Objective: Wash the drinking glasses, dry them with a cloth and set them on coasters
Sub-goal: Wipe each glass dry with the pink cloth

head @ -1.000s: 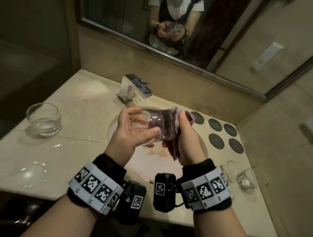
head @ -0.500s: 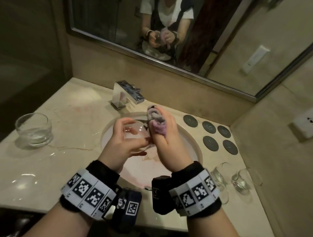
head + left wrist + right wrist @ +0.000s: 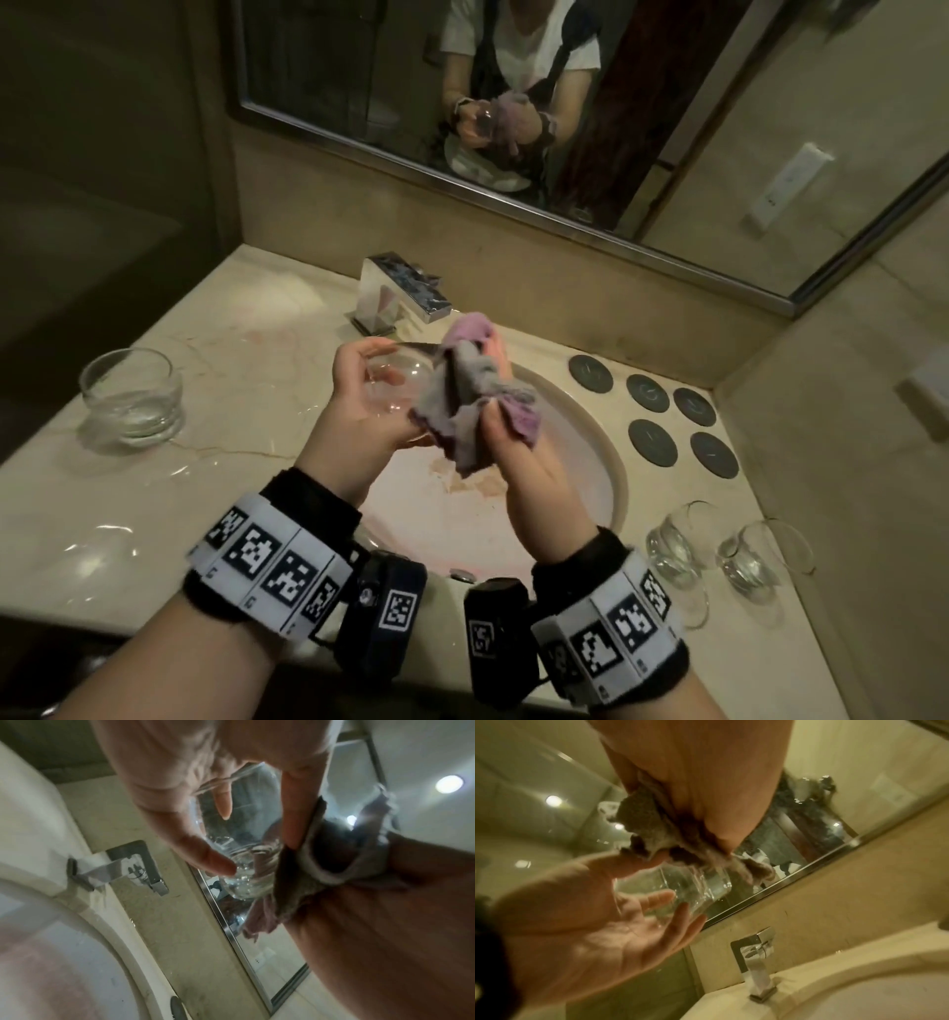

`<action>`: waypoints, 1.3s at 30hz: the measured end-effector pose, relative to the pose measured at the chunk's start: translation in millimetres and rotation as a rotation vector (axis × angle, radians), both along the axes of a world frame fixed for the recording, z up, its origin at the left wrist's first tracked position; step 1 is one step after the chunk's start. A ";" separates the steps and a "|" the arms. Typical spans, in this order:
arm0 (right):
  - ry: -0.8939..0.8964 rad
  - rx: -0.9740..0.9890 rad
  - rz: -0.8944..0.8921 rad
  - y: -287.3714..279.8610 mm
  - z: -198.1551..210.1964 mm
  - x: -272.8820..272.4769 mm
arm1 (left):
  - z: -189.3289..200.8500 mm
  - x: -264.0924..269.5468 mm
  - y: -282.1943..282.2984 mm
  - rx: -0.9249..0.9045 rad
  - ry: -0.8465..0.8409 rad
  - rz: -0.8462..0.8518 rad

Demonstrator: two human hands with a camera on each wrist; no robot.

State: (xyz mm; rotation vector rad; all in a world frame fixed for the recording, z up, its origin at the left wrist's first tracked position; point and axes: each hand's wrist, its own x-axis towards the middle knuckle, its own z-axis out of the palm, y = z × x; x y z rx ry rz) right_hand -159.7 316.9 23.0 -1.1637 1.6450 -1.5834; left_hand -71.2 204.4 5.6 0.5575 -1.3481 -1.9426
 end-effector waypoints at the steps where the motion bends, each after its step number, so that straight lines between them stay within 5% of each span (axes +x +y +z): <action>1: 0.113 0.048 0.010 -3.3 2.2 -0.6 | -0.2 0.4 -0.4 -0.088 -0.042 -0.011; 8: 0.772 0.158 0.055 -23.2 32.5 -10.5 | 13.9 -0.6 -3.3 -0.394 -0.104 -0.093; 12: 0.885 0.055 0.154 -27.4 31.8 -17.6 | 21.0 -5.9 -4.7 -0.507 -0.027 -0.151; 15: 0.607 0.097 0.102 -29.5 27.8 -24.3 | 15.5 1.9 -9.6 -0.379 -0.153 -0.098; 18: 0.019 0.180 0.052 -29.8 25.7 -30.4 | 13.9 8.4 -9.6 -0.454 -0.257 -0.077; 28: -1.023 0.048 0.092 -19.1 34.0 -33.2 | 17.8 -3.0 -17.8 -0.372 -0.099 0.029; 34: -1.193 0.054 0.027 -16.8 34.4 -32.7 | 8.0 -7.6 -24.3 -0.874 -0.209 0.114; 39: -1.228 -0.035 0.049 -2.4 32.0 -27.7 | 10.4 6.6 -32.8 -0.936 -0.176 0.053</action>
